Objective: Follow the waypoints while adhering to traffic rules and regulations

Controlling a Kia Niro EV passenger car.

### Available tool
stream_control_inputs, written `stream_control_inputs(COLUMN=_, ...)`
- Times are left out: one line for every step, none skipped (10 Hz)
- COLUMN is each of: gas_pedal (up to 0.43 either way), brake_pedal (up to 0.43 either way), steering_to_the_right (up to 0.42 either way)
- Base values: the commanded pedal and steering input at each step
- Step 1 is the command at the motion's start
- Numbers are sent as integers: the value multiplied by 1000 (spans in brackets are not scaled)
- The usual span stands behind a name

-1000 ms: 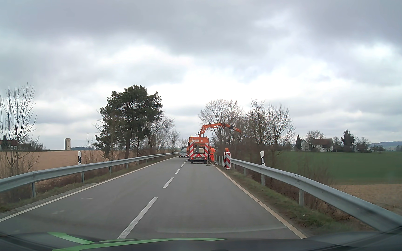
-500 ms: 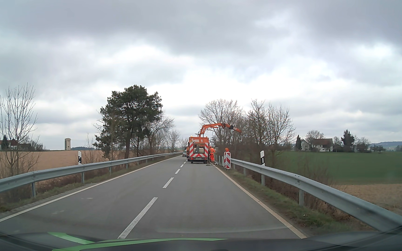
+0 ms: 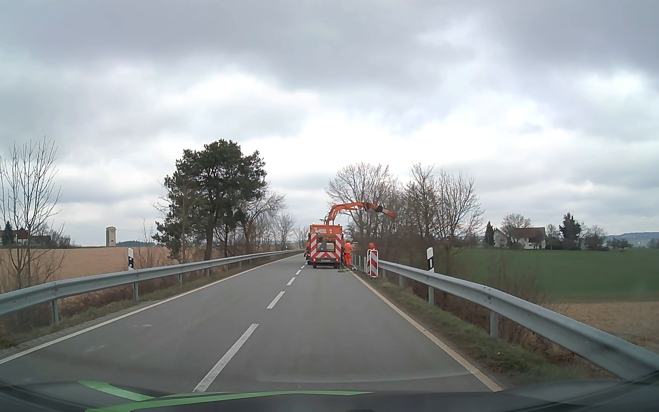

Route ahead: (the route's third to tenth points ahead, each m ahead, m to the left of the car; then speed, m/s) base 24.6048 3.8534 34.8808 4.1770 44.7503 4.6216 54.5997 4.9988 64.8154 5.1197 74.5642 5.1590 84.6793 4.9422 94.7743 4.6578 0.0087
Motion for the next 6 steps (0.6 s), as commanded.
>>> stream_control_inputs(gas_pedal=0, brake_pedal=195, steering_to_the_right=-13)
stream_control_inputs(gas_pedal=0, brake_pedal=201, steering_to_the_right=-13)
stream_control_inputs(gas_pedal=0, brake_pedal=213, steering_to_the_right=-13)
stream_control_inputs(gas_pedal=0, brake_pedal=220, steering_to_the_right=-13)
stream_control_inputs(gas_pedal=0, brake_pedal=226, steering_to_the_right=-13)
stream_control_inputs(gas_pedal=0, brake_pedal=232, steering_to_the_right=-13)
